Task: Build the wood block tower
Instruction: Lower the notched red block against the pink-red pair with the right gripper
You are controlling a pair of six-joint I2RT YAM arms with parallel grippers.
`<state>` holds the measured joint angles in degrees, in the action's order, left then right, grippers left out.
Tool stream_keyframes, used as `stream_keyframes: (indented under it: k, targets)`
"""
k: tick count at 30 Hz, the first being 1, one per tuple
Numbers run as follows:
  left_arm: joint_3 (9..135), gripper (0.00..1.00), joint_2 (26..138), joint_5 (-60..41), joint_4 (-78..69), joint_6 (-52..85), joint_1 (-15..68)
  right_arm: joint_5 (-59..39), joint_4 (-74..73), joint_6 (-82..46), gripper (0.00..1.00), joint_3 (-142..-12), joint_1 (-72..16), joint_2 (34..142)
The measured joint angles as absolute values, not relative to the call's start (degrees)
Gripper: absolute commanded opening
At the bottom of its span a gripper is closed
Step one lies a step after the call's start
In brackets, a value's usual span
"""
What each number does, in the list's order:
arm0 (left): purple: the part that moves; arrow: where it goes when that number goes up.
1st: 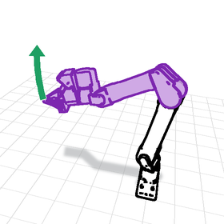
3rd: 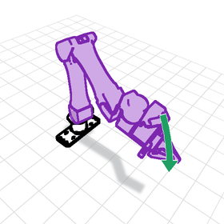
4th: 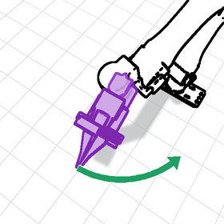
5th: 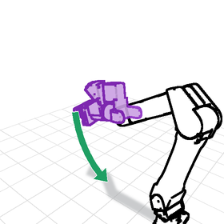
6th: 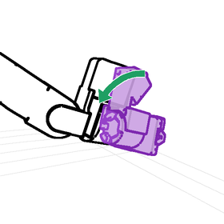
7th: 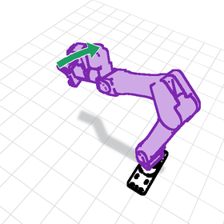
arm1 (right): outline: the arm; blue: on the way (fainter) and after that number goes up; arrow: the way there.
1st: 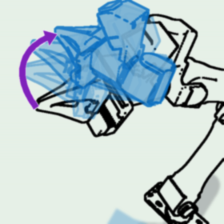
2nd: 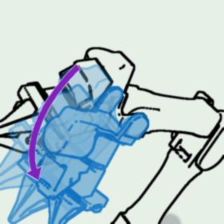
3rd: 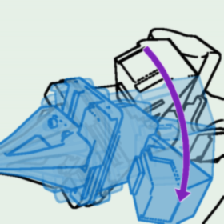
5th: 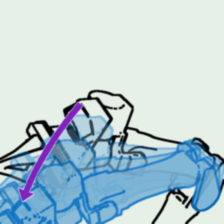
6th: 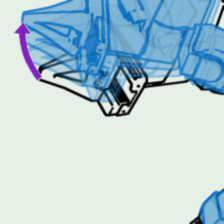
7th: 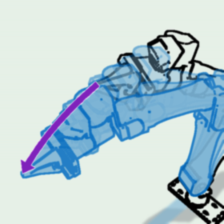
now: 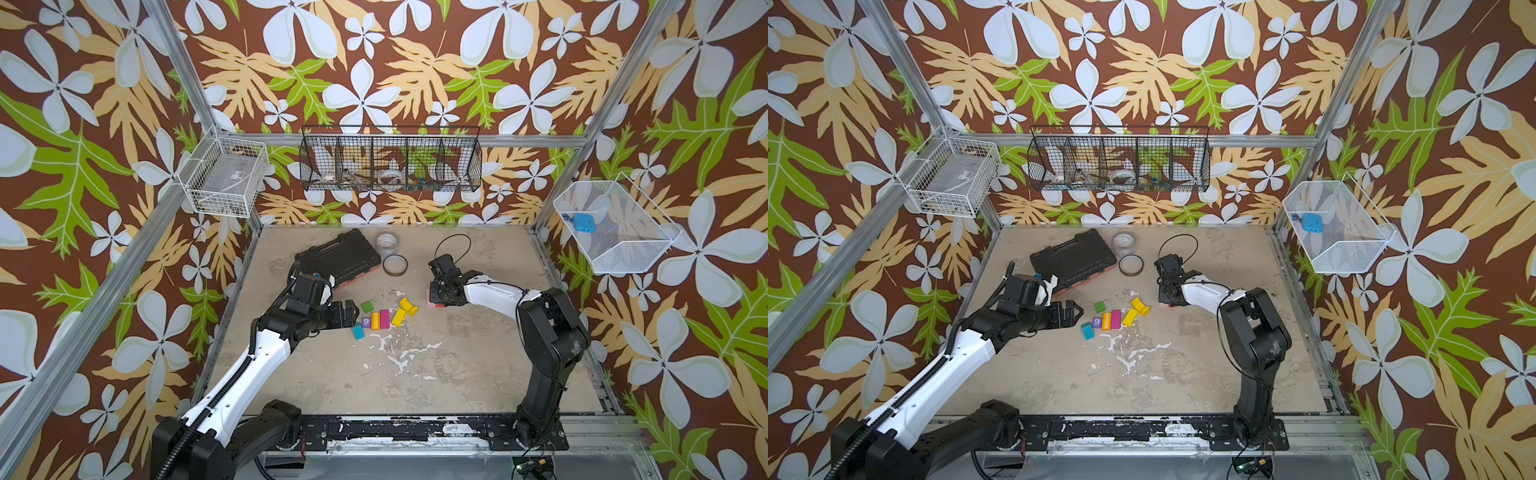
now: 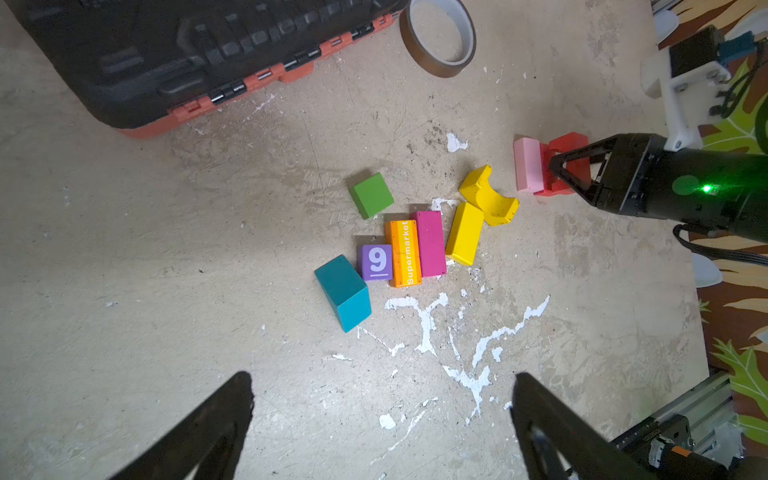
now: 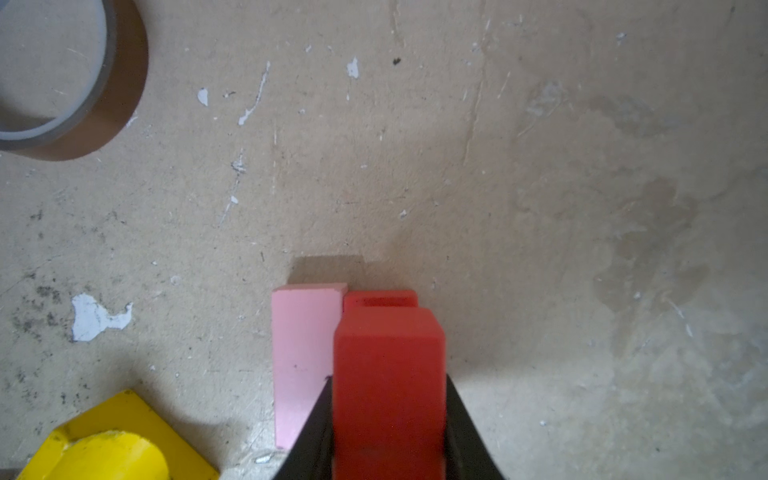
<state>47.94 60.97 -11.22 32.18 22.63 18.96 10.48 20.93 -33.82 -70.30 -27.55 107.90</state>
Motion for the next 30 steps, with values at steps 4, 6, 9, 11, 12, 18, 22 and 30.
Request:
stream_keyframes:
  k: [4, 6, 9, 11, 12, 18, 22, 30]
  targets:
    - [47.94, 0.98, 60.97, -11.22, 32.18, 22.63, 18.96, 10.37, 20.99, -33.78, 0.18, -70.50, -27.53, 108.07]
    - [47.94, 0.98, 60.99, -11.22, 32.18, 22.63, 18.96, 10.37, 20.95, -33.67, 0.20, -70.50, -27.53, 108.07]
    - [47.94, 0.98, 61.01, -11.22, 32.18, 22.63, 18.96, 10.37, 20.97, -33.61, 0.23, -70.50, -27.53, 108.07]
    - [47.94, 0.98, 61.08, -11.22, 32.18, 22.63, 18.96, 10.35, 20.97, -33.56, 0.24, -70.50, -27.53, 108.07]
    - [47.94, 0.98, 61.10, -11.22, 32.18, 22.63, 18.96, 10.35, 20.99, -33.56, 0.26, -70.50, -27.53, 108.07]
    - [47.94, 0.98, 61.14, -11.22, 32.18, 22.63, 18.96, 10.35, 20.97, -33.36, 0.38, -70.50, -27.53, 108.07]
    - [47.94, 0.98, 61.14, -11.22, 32.18, 22.65, 18.96, 10.35, 20.99, -33.36, 0.44, -70.50, -27.53, 108.07]
    - [47.94, 0.98, 61.14, -11.22, 32.18, 22.65, 18.96, 10.37, 20.99, -32.99, 0.41, -70.57, -27.53, 108.07]
